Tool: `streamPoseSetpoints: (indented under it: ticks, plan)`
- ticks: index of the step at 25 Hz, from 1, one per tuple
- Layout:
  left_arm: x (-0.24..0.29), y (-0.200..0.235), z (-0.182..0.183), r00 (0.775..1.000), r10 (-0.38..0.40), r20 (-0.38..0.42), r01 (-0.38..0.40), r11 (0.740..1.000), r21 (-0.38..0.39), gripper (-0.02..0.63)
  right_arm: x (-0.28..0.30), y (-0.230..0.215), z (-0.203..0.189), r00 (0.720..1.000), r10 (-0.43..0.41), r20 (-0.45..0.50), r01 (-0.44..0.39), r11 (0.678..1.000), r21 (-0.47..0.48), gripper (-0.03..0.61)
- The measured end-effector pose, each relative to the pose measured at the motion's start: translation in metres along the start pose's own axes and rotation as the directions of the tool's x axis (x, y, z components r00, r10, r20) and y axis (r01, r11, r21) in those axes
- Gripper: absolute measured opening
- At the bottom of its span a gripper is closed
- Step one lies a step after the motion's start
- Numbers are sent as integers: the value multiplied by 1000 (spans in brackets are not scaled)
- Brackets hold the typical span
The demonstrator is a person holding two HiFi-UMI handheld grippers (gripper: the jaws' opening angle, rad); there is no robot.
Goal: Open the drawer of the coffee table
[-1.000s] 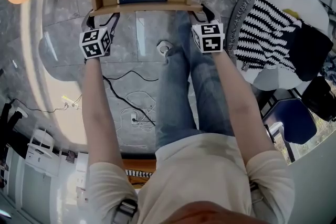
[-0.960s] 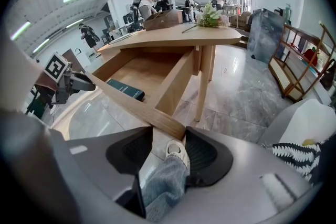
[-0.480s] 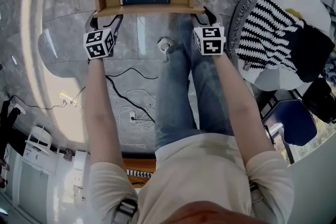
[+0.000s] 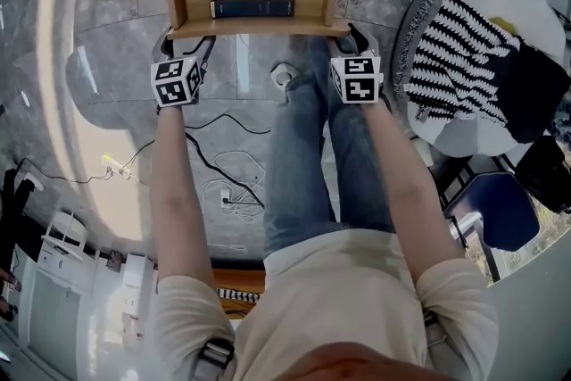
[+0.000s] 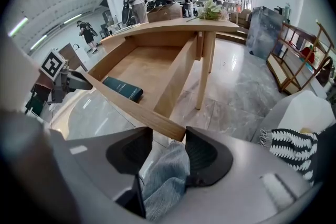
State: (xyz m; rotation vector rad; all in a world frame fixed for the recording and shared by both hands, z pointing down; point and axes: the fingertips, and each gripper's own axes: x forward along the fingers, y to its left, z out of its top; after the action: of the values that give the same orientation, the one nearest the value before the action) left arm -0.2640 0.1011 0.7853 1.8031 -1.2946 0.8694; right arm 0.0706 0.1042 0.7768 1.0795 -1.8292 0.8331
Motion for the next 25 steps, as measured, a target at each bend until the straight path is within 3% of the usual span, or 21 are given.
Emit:
streamPoseSetpoints:
  ticks: [16,25]
  plan:
    - [28,4,-23,996,14,-85,-16,1000,-19,443,29,-3,-18,994,-29,-102,26,999,-34,195]
    - [28,2,-19,996,18,-86,-19,1000,-17,443,32,-4,-20,993,-37,-112,32,998,-47,199]
